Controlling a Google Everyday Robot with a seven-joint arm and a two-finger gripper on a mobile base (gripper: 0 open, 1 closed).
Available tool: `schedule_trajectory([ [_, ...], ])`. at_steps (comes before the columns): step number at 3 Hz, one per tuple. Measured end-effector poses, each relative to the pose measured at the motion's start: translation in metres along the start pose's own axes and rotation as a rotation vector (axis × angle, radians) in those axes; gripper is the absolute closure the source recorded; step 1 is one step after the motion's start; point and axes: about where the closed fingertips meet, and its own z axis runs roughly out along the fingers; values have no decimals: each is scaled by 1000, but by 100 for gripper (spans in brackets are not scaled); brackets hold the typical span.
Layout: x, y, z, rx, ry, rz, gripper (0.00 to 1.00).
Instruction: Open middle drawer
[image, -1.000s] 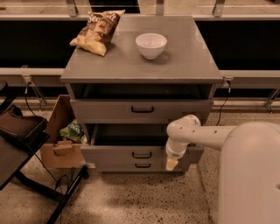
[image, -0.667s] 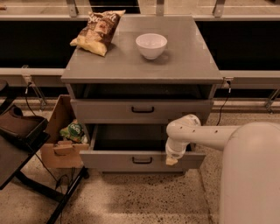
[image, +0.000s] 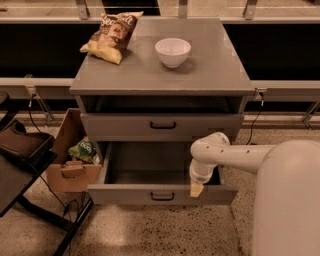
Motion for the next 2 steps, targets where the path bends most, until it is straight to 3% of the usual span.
schedule_trajectory([
  [1, 1, 0, 0, 0, 0, 0, 100],
  [2, 10, 32, -4, -8, 7, 31, 100],
])
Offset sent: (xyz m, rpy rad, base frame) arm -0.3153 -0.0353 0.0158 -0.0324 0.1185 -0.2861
